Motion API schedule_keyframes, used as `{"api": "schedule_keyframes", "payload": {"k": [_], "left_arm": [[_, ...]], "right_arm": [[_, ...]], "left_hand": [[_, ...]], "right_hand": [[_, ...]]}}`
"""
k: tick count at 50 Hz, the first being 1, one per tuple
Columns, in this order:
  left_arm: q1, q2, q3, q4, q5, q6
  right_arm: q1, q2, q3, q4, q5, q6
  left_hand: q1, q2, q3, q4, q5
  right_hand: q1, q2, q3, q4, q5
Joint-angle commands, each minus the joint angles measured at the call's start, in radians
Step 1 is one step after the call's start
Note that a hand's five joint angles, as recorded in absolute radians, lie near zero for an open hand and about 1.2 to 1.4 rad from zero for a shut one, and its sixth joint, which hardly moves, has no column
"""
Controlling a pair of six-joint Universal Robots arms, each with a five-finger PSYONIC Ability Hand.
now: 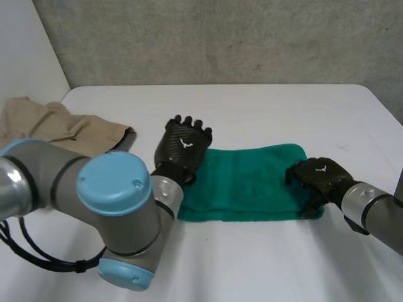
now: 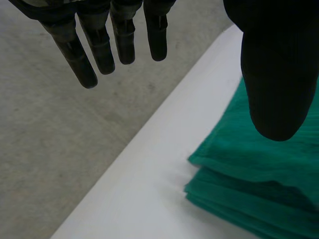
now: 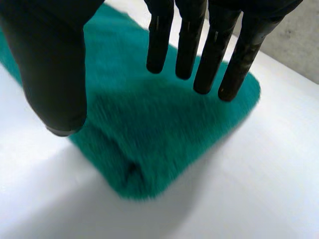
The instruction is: Fold the laundry.
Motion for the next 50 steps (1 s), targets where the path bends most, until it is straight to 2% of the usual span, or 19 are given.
{"api": "schedule_keyframes", "payload": {"k": [1,5,6,7,8,14,22,26,27,30,34,38,39,41,42,45,49,50], "left_arm": [[-0.006,-0.045,0.01,-0.07,0.031,-0.016],[0.002,-0.05,0.004,-0.105,0.031,-0.063],[0.002,-0.048,0.004,-0.111,0.031,-0.074],[0.003,-0.04,0.0,-0.118,0.03,-0.095],[0.003,-0.037,-0.001,-0.122,0.028,-0.105],[0.038,0.021,-0.03,-0.145,0.004,-0.151],[0.094,0.111,-0.099,-0.15,-0.016,-0.157],[0.13,0.147,-0.125,-0.15,-0.016,-0.157],[0.141,0.16,-0.134,-0.15,-0.018,-0.157],[0.149,0.177,-0.143,-0.147,-0.018,-0.157],[0.152,0.199,-0.151,-0.145,-0.019,-0.157],[0.151,0.202,-0.149,-0.144,-0.018,-0.158],[0.149,0.202,-0.146,-0.144,-0.016,-0.158],[0.149,0.202,-0.14,-0.144,-0.016,-0.158],[0.146,0.201,-0.131,-0.142,-0.015,-0.16],[0.14,0.193,-0.106,-0.139,-0.01,-0.161],[0.103,0.159,-0.03,-0.139,-0.009,-0.19],[0.077,0.129,0.008,-0.139,-0.009,-0.21]], "right_arm": [[-0.018,0.032,0.014,-0.054,0.038,-0.011],[-0.018,0.044,0.014,-0.073,0.046,-0.013],[-0.02,0.046,0.014,-0.077,0.049,-0.015],[-0.021,0.046,0.014,-0.083,0.06,-0.019],[-0.024,0.044,0.015,-0.087,0.067,-0.024],[-0.043,0.035,0.02,-0.087,0.126,-0.086],[-0.014,0.007,-0.047,-0.073,0.196,-0.278],[0.144,-0.026,-0.121,-0.073,0.236,-0.34],[0.223,-0.022,-0.159,-0.071,0.239,-0.347],[0.33,-0.013,-0.201,-0.071,0.236,-0.361],[0.489,0.055,-0.23,-0.074,0.195,-0.396],[0.567,0.119,-0.23,-0.073,0.149,-0.433],[0.574,0.127,-0.23,-0.073,0.146,-0.43],[0.575,0.132,-0.229,-0.073,0.136,-0.418],[0.574,0.125,-0.215,-0.082,0.126,-0.394],[0.571,0.11,-0.213,-0.087,0.127,-0.303],[0.456,0.021,-0.221,-0.09,0.138,-0.041],[0.383,-0.015,-0.227,-0.082,0.141,0.085]], "left_hand": [[0.05,0.058,0.059,0.054,0.053],[0.044,0.052,0.053,0.048,0.047],[0.044,0.052,0.053,0.048,0.047],[0.044,0.052,0.053,0.048,0.047],[0.044,0.052,0.053,0.048,0.047],[0.029,0.037,0.039,0.034,0.033],[0.012,0.019,0.021,0.016,0.015],[-0.006,0.002,0.003,-0.001,-0.002],[-0.023,-0.016,-0.014,-0.019,-0.02],[-0.044,-0.036,-0.035,-0.04,-0.041],[-0.085,-0.077,-0.076,-0.081,-0.082],[-0.106,-0.098,-0.096,-0.101,-0.102],[-0.117,-0.11,-0.108,-0.113,-0.114],[-0.123,-0.116,-0.114,-0.119,-0.12],[-0.126,-0.118,-0.117,-0.122,-0.123],[-0.129,-0.121,-0.12,-0.125,-0.126],[-0.129,-0.121,-0.12,-0.125,-0.126],[-0.129,-0.121,-0.12,-0.125,-0.126]], "right_hand": [[0.32,0.237,0.239,0.239,0.258],[0.52,0.437,0.438,0.438,0.457],[0.625,0.542,0.543,0.544,0.562],[0.867,0.784,0.786,0.786,0.804],[0.918,0.835,0.837,0.837,0.855],[0.919,0.835,0.837,0.837,0.856],[0.919,0.835,0.837,0.837,0.856],[0.919,0.835,0.837,0.837,0.856],[0.919,0.835,0.837,0.837,0.856],[0.919,0.835,0.837,0.837,0.856],[0.919,0.835,0.837,0.837,0.856],[0.919,0.835,0.837,0.837,0.856],[0.838,0.755,0.757,0.757,0.775],[0.525,0.442,0.443,0.444,0.462],[0.154,0.071,0.073,0.073,0.091],[-0.303,-0.386,-0.385,-0.384,-0.366],[-0.303,-0.386,-0.385,-0.384,-0.366],[-0.303,-0.386,-0.385,-0.384,-0.366]]}}
